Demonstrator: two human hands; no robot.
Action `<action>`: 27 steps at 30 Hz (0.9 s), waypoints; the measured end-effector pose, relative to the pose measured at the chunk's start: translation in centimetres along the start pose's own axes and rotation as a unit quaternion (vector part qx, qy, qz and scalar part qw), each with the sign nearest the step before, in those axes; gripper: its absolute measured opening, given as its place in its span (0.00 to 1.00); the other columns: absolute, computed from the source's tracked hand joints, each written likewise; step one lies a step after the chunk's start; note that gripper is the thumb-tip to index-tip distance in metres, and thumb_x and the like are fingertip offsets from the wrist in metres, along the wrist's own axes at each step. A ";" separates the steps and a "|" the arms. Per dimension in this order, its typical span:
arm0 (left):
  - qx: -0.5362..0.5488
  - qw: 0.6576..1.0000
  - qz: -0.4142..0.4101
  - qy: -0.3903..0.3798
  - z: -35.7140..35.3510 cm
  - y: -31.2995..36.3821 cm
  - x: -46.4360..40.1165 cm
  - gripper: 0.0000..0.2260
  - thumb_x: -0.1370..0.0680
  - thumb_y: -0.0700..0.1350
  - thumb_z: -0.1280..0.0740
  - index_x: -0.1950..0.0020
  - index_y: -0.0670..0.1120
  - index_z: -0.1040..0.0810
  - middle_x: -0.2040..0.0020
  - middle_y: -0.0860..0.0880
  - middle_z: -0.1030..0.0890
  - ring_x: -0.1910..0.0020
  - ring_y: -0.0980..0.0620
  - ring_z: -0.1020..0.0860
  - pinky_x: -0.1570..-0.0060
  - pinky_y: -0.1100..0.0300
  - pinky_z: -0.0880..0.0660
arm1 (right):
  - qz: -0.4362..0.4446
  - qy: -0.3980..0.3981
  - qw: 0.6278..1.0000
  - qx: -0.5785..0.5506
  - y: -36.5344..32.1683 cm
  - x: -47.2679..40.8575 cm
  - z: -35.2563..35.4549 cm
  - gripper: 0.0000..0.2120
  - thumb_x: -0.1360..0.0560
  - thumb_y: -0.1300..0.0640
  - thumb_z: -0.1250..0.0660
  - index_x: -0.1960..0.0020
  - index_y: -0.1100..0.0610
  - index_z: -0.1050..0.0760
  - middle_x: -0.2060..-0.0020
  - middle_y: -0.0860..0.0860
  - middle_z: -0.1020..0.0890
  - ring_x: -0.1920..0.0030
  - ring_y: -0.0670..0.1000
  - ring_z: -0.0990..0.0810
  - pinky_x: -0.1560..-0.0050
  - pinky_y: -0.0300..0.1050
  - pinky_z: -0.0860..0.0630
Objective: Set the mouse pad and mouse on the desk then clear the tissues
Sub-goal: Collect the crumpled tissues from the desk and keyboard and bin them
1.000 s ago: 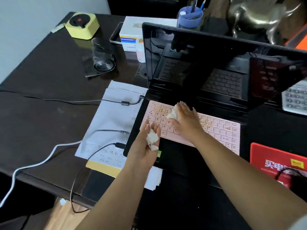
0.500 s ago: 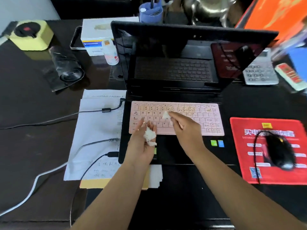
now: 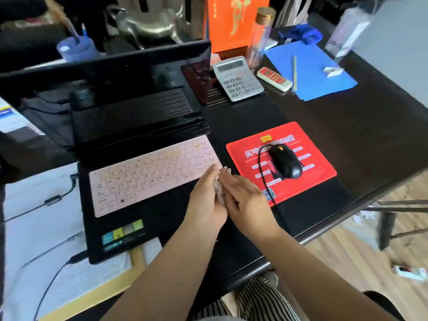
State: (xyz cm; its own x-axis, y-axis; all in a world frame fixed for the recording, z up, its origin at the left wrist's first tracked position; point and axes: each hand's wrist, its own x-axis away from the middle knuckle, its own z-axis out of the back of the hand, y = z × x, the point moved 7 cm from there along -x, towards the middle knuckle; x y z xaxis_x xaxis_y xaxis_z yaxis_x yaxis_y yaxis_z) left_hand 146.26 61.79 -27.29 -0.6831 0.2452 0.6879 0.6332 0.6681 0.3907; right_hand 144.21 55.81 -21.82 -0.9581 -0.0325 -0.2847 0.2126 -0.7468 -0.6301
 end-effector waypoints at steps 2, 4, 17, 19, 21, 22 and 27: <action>-0.031 0.999 0.004 -0.025 -2.4 -2.3 -0.3 0.08 0.22 0.43 0.37 0.47 0.42 0.22 0.57 0.46 0.19 0.64 0.55 0.17 0.65 0.65 0.20 | -0.034 0.025 0.999 -0.012 2.2 1.4 2.3 0.19 0.27 0.59 0.43 0.44 0.68 0.23 0.48 0.62 0.18 0.46 0.58 0.20 0.43 0.40 0.30; -0.068 0.995 0.025 -0.065 -5.7 -5.5 -0.1 0.11 0.21 0.43 0.39 0.42 0.43 0.24 0.52 0.47 0.19 0.61 0.55 0.17 0.64 0.64 0.21 | -0.097 0.072 0.991 -0.055 4.8 3.1 5.5 0.21 0.26 0.54 0.44 0.38 0.64 0.27 0.41 0.60 0.22 0.40 0.54 0.24 0.39 0.39 0.32; -0.258 0.930 0.161 -0.206 -25.0 -31.4 -0.7 0.15 0.20 0.47 0.43 0.43 0.40 0.22 0.48 0.46 0.18 0.58 0.58 0.17 0.57 0.68 0.20 | -0.279 0.266 0.920 -0.075 22.6 14.1 25.7 0.24 0.24 0.56 0.49 0.28 0.57 0.43 0.30 0.50 0.38 0.27 0.50 0.42 0.29 0.40 0.45; -0.294 0.911 0.194 -0.216 -27.0 -35.4 0.1 0.15 0.20 0.48 0.44 0.46 0.41 0.22 0.48 0.45 0.18 0.53 0.55 0.18 0.54 0.64 0.22 | -0.283 0.283 0.915 -0.050 25.1 16.0 28.6 0.25 0.22 0.51 0.51 0.29 0.62 0.40 0.30 0.52 0.37 0.28 0.50 0.42 0.29 0.36 0.48; -0.321 0.889 0.238 -0.221 -28.7 -39.5 1.2 0.17 0.19 0.48 0.45 0.46 0.39 0.22 0.49 0.44 0.19 0.50 0.52 0.21 0.48 0.61 0.26 | -0.296 0.301 0.906 -0.034 27.9 18.4 31.2 0.28 0.23 0.47 0.54 0.30 0.63 0.37 0.31 0.53 0.35 0.29 0.48 0.42 0.28 0.34 0.51; -0.327 0.884 0.254 -0.219 -29.0 -40.7 1.3 0.17 0.19 0.49 0.45 0.46 0.38 0.23 0.50 0.44 0.19 0.50 0.52 0.22 0.48 0.60 0.25 | -0.307 0.303 0.902 -0.027 28.8 19.2 31.8 0.29 0.25 0.48 0.54 0.30 0.63 0.36 0.32 0.55 0.34 0.30 0.49 0.41 0.27 0.37 0.50; -0.375 0.849 0.301 -0.221 -31.8 -46.9 0.4 0.15 0.20 0.49 0.43 0.49 0.39 0.23 0.53 0.43 0.19 0.55 0.51 0.20 0.60 0.62 0.19 | -0.335 0.314 0.888 0.035 33.8 22.4 35.8 0.26 0.27 0.55 0.50 0.34 0.67 0.32 0.36 0.63 0.27 0.34 0.57 0.32 0.30 0.43 0.50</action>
State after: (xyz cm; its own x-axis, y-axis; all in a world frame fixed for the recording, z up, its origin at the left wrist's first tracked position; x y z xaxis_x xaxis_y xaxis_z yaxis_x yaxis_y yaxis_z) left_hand 127.87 8.24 -25.92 -0.1194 0.7334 0.6692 0.8560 -0.2654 0.4436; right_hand 123.06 6.06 -23.64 -0.5648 0.7942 -0.2241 -0.3979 -0.5000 -0.7692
